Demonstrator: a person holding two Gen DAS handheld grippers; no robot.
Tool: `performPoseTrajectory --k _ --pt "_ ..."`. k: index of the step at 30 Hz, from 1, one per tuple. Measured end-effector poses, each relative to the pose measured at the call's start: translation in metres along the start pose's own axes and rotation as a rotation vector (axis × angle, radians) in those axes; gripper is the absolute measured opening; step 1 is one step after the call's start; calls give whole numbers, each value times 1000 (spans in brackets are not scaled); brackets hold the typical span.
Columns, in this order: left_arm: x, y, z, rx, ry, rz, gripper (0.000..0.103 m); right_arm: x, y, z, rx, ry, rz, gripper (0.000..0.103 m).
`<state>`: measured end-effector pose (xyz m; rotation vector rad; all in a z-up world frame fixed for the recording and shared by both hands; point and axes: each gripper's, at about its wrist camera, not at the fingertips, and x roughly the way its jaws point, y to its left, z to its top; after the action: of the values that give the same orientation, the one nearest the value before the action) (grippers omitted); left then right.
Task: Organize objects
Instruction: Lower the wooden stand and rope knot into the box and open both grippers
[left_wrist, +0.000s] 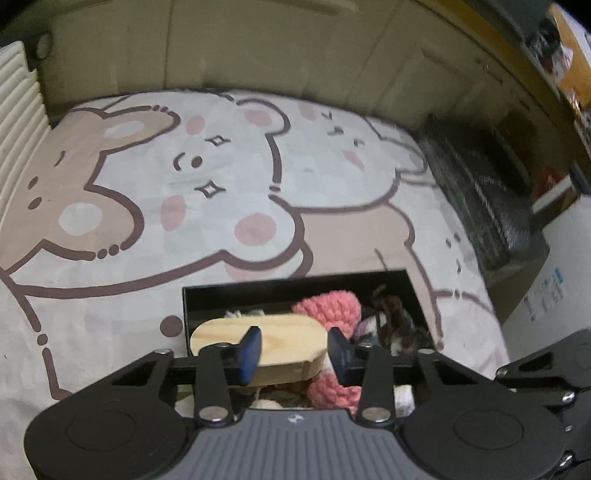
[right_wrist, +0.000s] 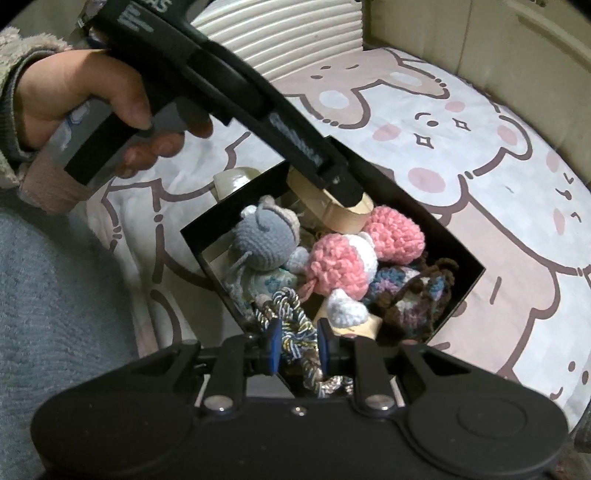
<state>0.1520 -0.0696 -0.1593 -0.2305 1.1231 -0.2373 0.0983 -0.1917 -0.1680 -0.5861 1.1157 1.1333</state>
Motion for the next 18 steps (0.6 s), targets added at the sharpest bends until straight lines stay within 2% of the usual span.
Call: performPoseTrajectory --k 12,18 --pt "9 -5 -2 67 34 22 36 11 -3 -2 21 45 16 20" --pt "9 -2 -3 49 77 16 32 13 -4 -2 19 67 -3 20"
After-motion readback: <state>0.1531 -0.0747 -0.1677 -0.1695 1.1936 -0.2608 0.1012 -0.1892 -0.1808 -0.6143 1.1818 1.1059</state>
